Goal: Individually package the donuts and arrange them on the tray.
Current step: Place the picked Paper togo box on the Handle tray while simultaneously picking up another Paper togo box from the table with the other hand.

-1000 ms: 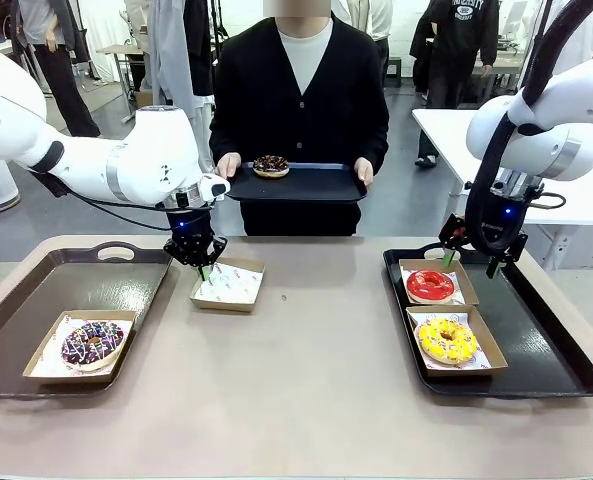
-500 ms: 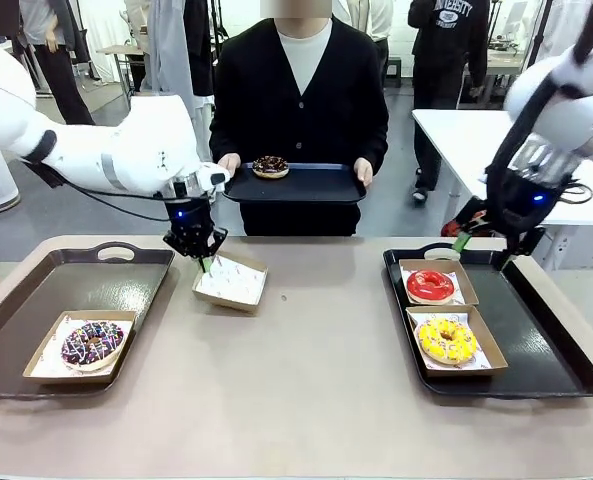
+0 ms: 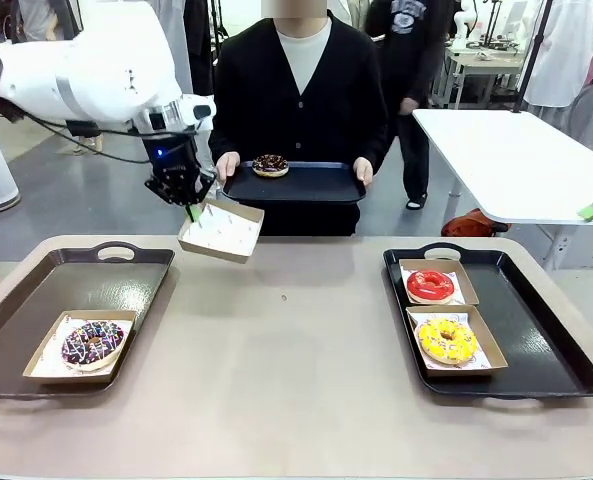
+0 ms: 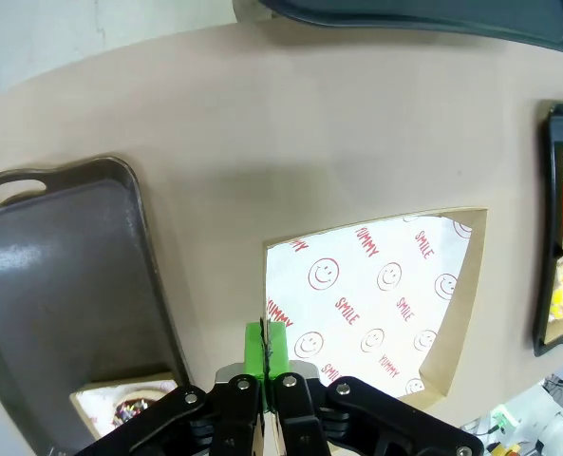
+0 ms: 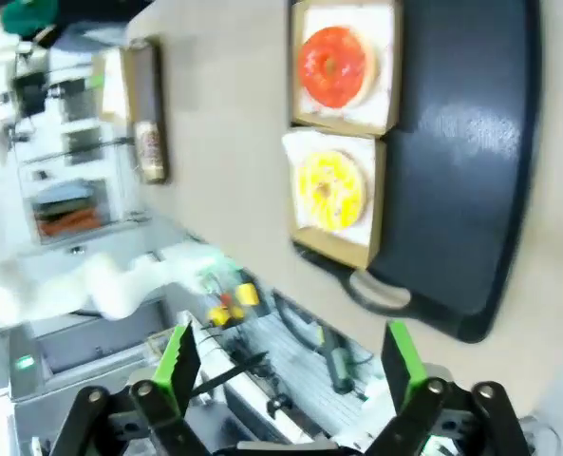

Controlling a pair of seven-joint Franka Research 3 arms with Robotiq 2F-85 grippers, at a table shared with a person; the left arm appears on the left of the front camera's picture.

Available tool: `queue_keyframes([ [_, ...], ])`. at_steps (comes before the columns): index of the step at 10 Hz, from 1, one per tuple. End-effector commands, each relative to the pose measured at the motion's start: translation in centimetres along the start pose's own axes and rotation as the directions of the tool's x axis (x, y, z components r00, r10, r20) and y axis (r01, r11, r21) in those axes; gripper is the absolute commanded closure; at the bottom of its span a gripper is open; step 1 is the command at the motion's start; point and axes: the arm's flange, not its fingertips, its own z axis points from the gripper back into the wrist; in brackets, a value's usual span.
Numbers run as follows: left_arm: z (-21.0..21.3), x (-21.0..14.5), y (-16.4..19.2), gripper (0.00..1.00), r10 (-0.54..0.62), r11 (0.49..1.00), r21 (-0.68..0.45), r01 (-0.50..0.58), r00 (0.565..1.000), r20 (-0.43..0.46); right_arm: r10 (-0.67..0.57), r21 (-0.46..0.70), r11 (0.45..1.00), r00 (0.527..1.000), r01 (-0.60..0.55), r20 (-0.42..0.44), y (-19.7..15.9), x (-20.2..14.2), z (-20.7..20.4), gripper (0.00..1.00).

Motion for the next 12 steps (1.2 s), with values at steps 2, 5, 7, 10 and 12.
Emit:
queue_keyframes([
  [2,3.1,1.7,-1.2,1.0,-0.005,0.999,0.033,0.005,1.0,-0.016,0.018,0.261,0.965,0.997,-0.037,0.077,-4.5,-2.1,3.3,0.0],
  [5,4.8,3.4,-1.7,1.0,0.036,0.998,0.044,-0.035,0.999,-0.012,0.037,0.38,0.92,0.985,-0.099,0.167,-8.5,-4.8,5.3,0.0],
  [7,4.6,1.3,-1.1,1.0,-0.006,1.0,0.014,0.006,1.0,-0.007,-0.001,0.418,0.905,0.982,-0.08,0.19,-10.2,-5.4,5.1,0.0],
  [10,4.6,1.3,-1.1,1.0,-0.006,1.0,0.014,0.006,1.0,-0.007,0.0,0.446,0.892,0.985,-0.079,0.174,-12.6,-6.1,4.5,0.0],
  [12,4.6,1.3,-1.1,1.0,-0.006,1.0,0.014,0.006,1.0,-0.007,-0.031,0.425,0.904,0.984,-0.048,0.177,-12.1,-6.1,4.1,0.0],
])
